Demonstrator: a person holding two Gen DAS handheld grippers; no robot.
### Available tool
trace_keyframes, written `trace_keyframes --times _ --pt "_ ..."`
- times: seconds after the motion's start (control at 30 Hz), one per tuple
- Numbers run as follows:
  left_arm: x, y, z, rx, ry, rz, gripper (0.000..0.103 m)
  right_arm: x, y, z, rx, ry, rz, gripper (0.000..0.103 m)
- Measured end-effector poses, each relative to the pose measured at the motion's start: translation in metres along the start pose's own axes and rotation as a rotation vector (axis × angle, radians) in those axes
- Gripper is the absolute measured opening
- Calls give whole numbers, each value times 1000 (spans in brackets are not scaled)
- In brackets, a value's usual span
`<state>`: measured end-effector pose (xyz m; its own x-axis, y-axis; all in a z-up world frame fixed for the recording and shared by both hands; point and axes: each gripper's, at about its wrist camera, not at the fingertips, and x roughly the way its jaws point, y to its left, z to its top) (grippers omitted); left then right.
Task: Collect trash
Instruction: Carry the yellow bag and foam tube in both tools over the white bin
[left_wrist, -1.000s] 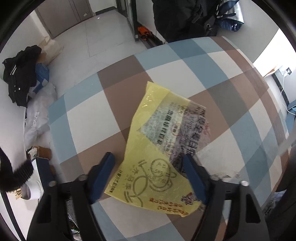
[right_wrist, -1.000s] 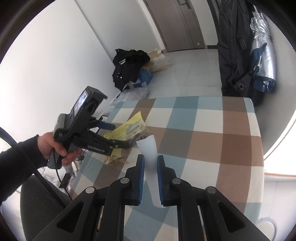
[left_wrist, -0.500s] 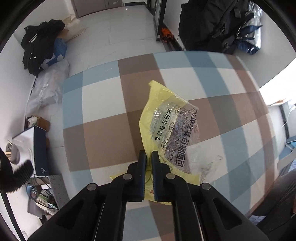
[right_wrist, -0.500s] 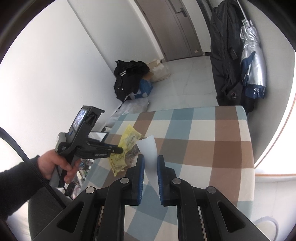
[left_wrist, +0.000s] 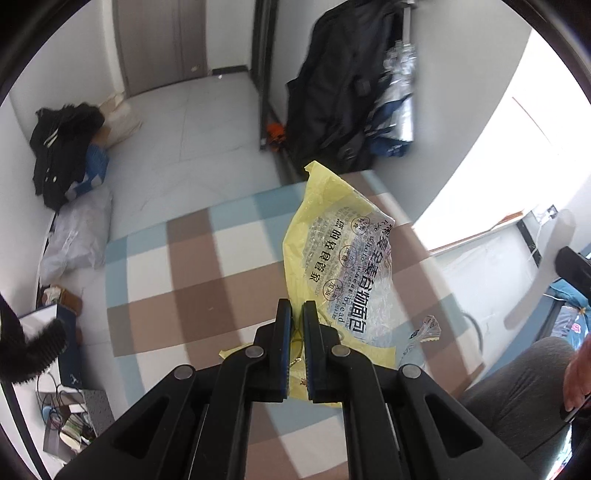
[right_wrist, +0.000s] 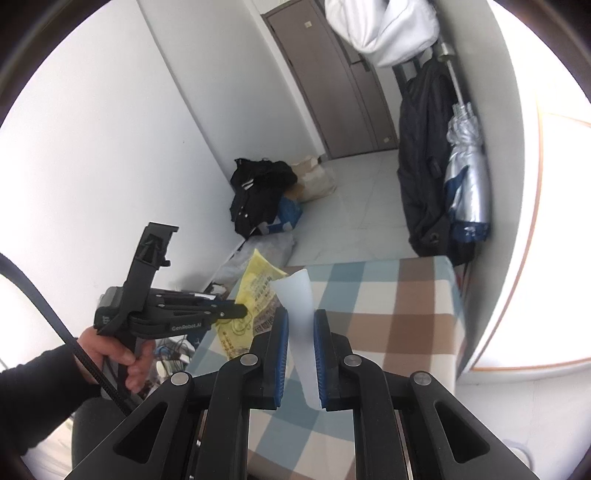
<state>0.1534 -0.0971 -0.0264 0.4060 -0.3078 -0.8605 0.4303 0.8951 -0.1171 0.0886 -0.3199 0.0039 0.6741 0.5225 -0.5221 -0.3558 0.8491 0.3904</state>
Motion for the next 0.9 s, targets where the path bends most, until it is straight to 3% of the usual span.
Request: trace_keyframes --times 0.2,0.47,0.67,0.9 --pt "-23 -57 11 80 -53 -20 3 -66 -15 2 30 -109 -60 13" --pt "-34 -135 18 175 -98 -103 3 -150 -49 -5 60 -214 -190 13" --pt "-14 -187 23 235 -83 -168 3 -197 -89 -26 123 -244 -303 13" --pt "27 -242 20 285 -12 -241 3 -219 -145 -65 250 -226 -386 13"
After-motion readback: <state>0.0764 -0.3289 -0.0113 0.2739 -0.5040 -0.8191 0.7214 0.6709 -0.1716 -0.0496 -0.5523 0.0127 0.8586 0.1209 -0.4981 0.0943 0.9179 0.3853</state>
